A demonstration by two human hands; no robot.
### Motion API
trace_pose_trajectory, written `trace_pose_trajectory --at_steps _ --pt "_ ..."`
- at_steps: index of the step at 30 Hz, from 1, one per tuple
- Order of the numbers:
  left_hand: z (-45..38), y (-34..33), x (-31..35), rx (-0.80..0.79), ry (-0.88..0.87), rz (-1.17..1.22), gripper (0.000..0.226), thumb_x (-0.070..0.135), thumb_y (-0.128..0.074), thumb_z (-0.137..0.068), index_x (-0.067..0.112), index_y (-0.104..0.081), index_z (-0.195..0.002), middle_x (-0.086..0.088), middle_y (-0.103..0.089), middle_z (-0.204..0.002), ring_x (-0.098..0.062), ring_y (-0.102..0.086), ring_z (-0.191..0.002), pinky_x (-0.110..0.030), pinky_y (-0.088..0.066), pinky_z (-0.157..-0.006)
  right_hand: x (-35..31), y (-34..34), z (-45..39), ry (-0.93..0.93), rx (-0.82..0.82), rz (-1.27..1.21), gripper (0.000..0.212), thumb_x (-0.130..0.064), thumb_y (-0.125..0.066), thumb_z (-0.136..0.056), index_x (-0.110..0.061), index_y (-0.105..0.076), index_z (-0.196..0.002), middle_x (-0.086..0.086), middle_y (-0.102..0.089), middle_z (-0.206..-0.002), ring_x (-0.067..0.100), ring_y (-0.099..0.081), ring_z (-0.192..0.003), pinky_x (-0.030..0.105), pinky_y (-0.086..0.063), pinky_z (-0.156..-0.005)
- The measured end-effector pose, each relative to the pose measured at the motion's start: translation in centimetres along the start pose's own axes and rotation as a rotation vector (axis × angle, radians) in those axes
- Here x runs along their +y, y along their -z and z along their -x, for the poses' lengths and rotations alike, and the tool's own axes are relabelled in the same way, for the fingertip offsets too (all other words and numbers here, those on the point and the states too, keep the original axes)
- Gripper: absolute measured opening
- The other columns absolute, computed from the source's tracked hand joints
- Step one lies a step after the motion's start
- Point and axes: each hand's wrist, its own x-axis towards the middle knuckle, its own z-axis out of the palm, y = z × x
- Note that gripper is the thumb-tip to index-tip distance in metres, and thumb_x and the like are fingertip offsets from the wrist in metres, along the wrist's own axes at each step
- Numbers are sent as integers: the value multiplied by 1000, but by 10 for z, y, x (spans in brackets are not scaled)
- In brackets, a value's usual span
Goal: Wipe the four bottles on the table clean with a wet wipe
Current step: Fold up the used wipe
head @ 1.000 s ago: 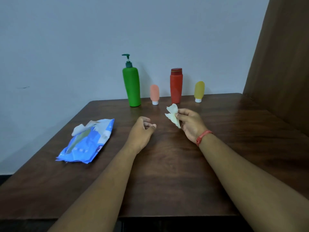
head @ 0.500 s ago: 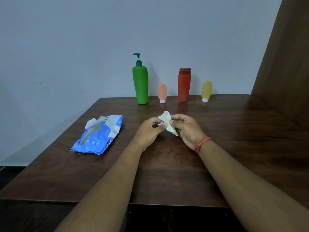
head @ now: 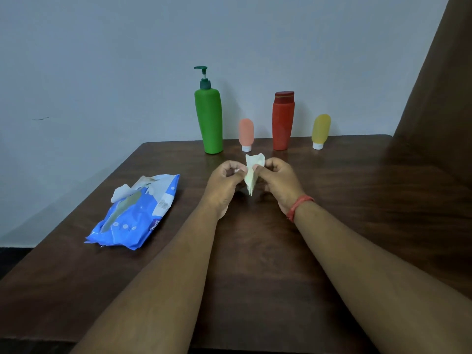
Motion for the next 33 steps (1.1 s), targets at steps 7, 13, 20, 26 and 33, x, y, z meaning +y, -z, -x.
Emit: trace_pose_trajectory --at_steps 7,13,20,26,33 --pt "-67 -1 -2 74 127 116 13 4 -61 -96 13 -63 -87 -5 -67 -81 -16 -64 -68 -29 -54 -59 11 -11 -70 -137 -11 -141 21 -8 -68 -88 -12 -55 -72 14 -68 -81 33 -69 -83 62 -56 -80" --pt "-112 -14 6 202 305 28 13 6 -62 -97 15 -64 -88 -1 -67 -80 -9 -62 -62 -22 -51 -53 2 -13 -107 -347 65 -271 15 7 -56 -91 -5 -61 -100 23 -70 -108 36 -71 -96 49 -61 -80" --pt "-69 -31 56 247 443 -109 13 8 -63 -96 15 -68 -87 -8 -59 -74 -16 -54 -61 -24 -45 -51 -71 1 -66 -621 68 -328 43 11 -40 -93 -10 -63 -123 18 -66 -118 25 -71 -88 31 -60 -62" --pt "-12 -22 105 271 589 -23 12 9 -61 -98 14 -66 -89 -14 -67 -84 -24 -63 -70 -29 -50 -56 -118 1 -17 -684 32 -242 21 8 -50 -93 -4 -66 -101 15 -69 -100 18 -72 -76 28 -58 -59" --pt "24 8 136 379 568 -137 7 10 -59 -99 11 -64 -95 1 -64 -75 -2 -58 -59 -12 -45 -50 -115 -32 5 -717 -29 -134 14 -4 -66 -91 -13 -57 -86 13 -65 -93 24 -66 -84 39 -56 -72"
